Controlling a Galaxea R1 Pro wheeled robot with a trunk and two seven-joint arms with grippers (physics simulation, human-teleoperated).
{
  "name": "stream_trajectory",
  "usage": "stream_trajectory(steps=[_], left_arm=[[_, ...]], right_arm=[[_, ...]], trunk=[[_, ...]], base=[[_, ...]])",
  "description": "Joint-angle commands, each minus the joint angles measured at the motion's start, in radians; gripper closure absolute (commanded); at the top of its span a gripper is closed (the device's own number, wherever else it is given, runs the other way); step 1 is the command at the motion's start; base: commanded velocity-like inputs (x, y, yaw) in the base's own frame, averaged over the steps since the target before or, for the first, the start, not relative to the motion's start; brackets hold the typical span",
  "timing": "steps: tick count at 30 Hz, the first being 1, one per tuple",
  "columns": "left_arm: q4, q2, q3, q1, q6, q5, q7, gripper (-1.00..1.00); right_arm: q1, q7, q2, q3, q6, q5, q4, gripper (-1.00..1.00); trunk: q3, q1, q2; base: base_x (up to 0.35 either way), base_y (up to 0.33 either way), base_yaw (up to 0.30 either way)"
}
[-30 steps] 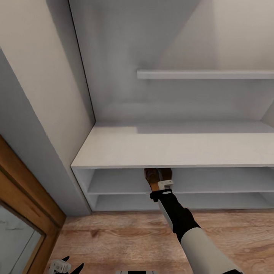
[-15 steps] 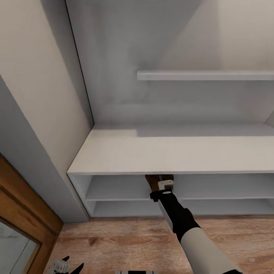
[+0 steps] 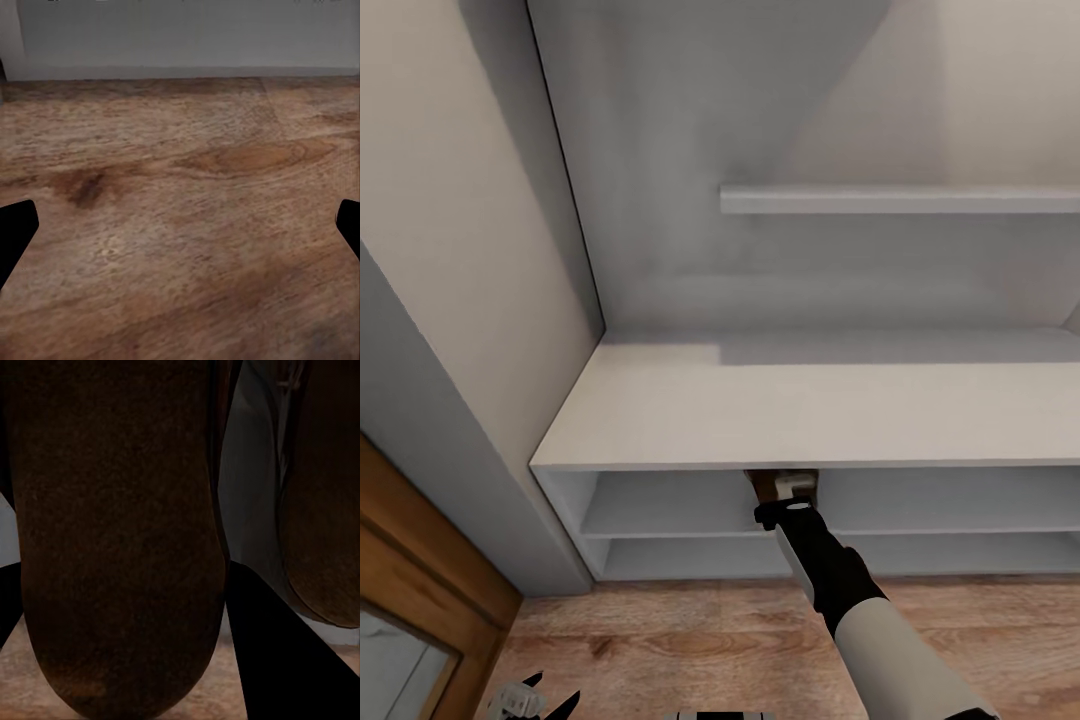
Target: Pick up the two gym shoes and the two sandals from the corridor floor and place them onto the hallstand (shoe rack) in the corridor, making sure they are on the rack and not on the floor. Arrange them so the two gym shoes are next to each other and the two sandals are next to each other.
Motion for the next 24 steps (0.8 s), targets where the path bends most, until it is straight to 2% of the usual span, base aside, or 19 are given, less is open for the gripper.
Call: stream_trajectory(steps=[1,10,11,24], left_arm=[[0.001,0.000,0.003,-0.001,0.000,0.004,-0.007,-1.00],[0.001,0.000,0.004,-0.001,0.000,0.004,-0.008,-1.00],[0.001,0.000,0.004,-0.001,0.000,0.004,-0.007,-1.00],[0.001,0.000,0.005,-0.001,0.000,0.004,-0.008,-1.00]], right_arm=[[0.000,-0.004,0.000,0.002,0.006,0.001,-0.001,1.00],[0.000,-0.004,0.000,0.002,0.006,0.000,-0.001,1.00],[0.000,-0.004,0.000,0.002,0.006,0.000,-0.001,-1.00],[0.000,-0.004,0.000,0.003,0.006,0.001,-0.001,-1.00]], trunk=[[-0.001,0.000,0.000],[-0.001,0.000,0.000],[-0.001,0.000,0.000],[-0.001,0.000,0.000]], base=[[0.116,0.000,0.000],[0.051,0.000,0.000],[0.002,0.000,0.000],[0.000,0.000,0.000]])
